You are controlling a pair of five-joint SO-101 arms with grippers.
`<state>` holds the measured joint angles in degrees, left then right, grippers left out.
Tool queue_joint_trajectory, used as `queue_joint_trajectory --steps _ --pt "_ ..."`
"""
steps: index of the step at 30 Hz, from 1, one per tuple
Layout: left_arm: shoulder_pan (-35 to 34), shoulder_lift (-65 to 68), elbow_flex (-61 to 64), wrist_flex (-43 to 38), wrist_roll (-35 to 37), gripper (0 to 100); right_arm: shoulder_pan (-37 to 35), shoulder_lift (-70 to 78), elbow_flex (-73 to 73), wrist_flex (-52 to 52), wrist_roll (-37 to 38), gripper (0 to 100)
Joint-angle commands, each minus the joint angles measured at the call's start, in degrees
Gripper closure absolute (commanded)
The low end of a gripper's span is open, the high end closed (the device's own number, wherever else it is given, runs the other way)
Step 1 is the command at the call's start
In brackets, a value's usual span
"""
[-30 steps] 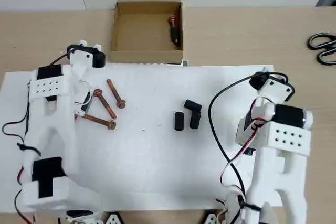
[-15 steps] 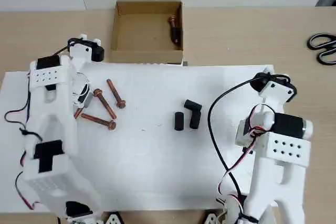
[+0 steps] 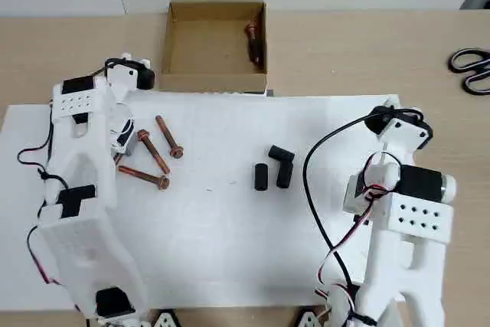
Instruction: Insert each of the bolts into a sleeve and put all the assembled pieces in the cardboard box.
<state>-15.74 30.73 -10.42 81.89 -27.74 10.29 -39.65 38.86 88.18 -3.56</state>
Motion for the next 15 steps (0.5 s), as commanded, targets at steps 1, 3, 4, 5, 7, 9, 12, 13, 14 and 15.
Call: queue_joint_trajectory --steps 1,3,4,5,7,9,12,13,14,15 --pt "-0.3 0.4 -1.7 -0.1 -0.2 92 0.5 -1.5 -0.4 -0.9 -0.3 99.4" --pt "-0.2 0.4 -2.2 0.1 -0.2 98 0.5 -1.5 -0.4 -0.9 -0.3 99.4" --pt "-0.2 0.4 -2.6 0.3 -0.2 100 0.5 -1.5 -0.4 -0.9 -0.3 99.4" --pt "-0.2 0.3 -2.9 0.4 -0.2 99 0.4 -1.5 -0.4 -0.8 -0.3 99.4" --pt "-0.2 0.1 -4.4 1.8 -0.2 100 0.4 -2.2 -0.4 -0.7 -0.3 99.4" --pt "0.1 -1.0 -6.7 4.7 -0.1 100 0.4 -3.7 -0.4 -0.6 -0.3 99.4" --pt "1.1 -4.9 -10.6 9.2 0.1 100 0.4 -7.5 -0.4 -0.4 -0.2 99.4" --pt "1.7 -6.9 -11.5 10.5 0.2 100 0.2 -9.0 -0.4 -0.3 -0.2 99.4" --pt "2.4 -9.1 -11.7 12.0 0.4 100 -0.7 -10.5 -0.4 0.0 -0.2 99.4" --pt "3.5 -11.6 -11.8 13.5 0.8 100 -1.5 -12.2 -0.4 0.7 -0.2 99.4"
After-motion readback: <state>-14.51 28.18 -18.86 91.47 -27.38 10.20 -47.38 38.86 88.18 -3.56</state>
